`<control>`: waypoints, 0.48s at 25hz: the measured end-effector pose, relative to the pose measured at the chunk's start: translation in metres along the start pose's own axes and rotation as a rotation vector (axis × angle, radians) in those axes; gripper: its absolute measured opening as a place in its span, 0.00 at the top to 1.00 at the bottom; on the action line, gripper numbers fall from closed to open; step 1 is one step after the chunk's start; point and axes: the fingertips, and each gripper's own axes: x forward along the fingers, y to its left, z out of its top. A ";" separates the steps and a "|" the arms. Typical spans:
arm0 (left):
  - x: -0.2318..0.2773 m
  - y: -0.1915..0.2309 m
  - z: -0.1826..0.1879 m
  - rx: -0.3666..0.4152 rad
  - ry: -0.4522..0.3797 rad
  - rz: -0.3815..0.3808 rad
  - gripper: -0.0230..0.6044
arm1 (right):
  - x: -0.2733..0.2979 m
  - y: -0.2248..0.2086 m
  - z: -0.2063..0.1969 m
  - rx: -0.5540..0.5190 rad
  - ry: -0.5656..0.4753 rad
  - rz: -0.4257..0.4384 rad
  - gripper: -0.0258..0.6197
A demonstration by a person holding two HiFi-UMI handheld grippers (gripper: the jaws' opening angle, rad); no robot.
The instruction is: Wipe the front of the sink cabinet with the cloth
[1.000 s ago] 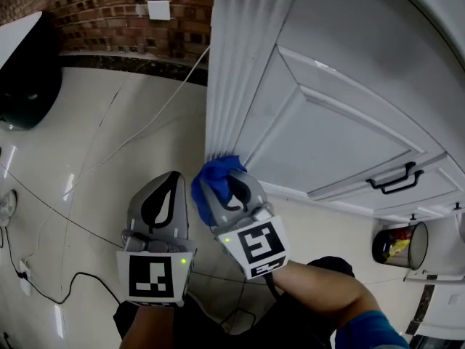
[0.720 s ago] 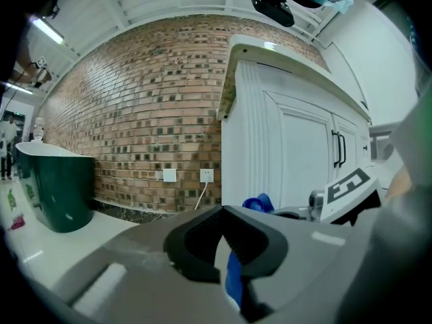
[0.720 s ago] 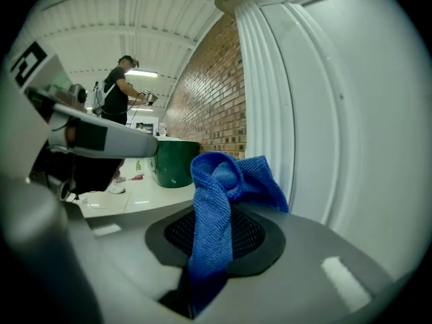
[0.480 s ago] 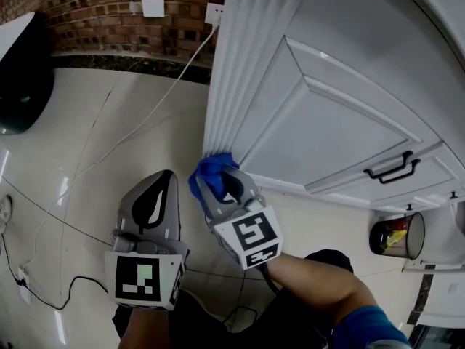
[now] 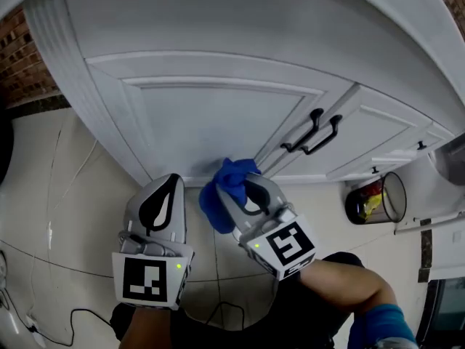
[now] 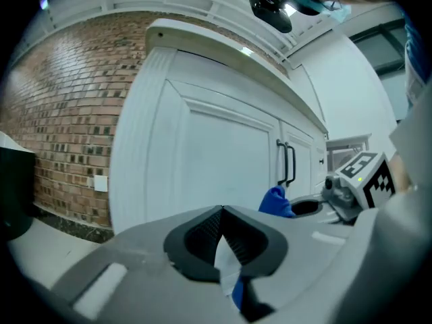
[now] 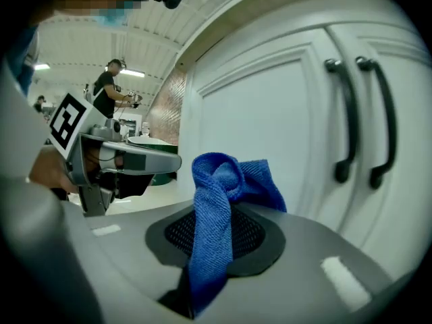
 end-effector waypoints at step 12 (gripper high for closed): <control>0.097 -0.192 -0.043 0.117 0.085 -0.349 0.96 | -0.157 -0.194 -0.112 0.093 0.165 -0.448 0.82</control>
